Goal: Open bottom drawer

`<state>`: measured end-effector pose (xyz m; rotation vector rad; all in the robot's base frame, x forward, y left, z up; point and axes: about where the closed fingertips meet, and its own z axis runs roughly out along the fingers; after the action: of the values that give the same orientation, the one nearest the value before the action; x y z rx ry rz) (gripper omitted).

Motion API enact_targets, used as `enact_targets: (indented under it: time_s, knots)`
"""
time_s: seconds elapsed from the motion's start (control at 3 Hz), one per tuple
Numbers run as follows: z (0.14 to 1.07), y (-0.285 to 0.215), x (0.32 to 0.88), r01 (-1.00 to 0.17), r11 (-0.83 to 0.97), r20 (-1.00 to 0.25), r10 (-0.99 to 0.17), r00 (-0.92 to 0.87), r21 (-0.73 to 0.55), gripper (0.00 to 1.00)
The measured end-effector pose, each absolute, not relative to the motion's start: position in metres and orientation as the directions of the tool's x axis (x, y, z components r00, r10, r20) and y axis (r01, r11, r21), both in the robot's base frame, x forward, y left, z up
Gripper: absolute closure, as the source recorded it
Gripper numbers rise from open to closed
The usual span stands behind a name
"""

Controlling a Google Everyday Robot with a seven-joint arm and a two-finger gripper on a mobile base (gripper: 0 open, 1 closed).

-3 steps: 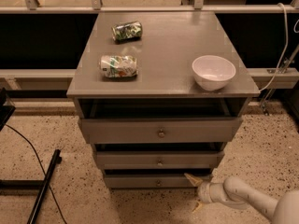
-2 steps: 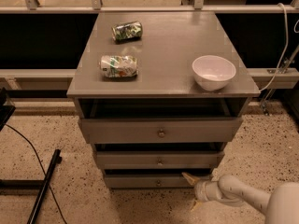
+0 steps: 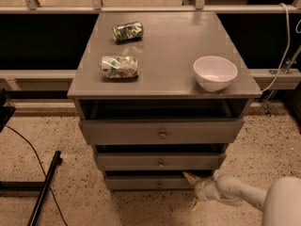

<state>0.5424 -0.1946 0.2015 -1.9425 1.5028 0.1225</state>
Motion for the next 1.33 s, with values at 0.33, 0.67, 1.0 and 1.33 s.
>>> enact_targets:
  time_s: [0.33, 0.67, 1.0, 1.33]
  knots:
    - [0.198, -0.202, 0.551, -0.888, -0.087, -0.451, -0.837, 0.311, -0.451, 0.00]
    - [0.193, -0.209, 0.564, -0.894, -0.056, -0.438, -0.857, 0.272, -0.445, 0.00]
    - [0.183, -0.219, 0.572, -0.904, -0.021, -0.437, -0.871, 0.226, -0.427, 0.00]
    - [0.176, -0.226, 0.577, -0.911, 0.003, -0.441, -0.876, 0.197, -0.412, 0.17]
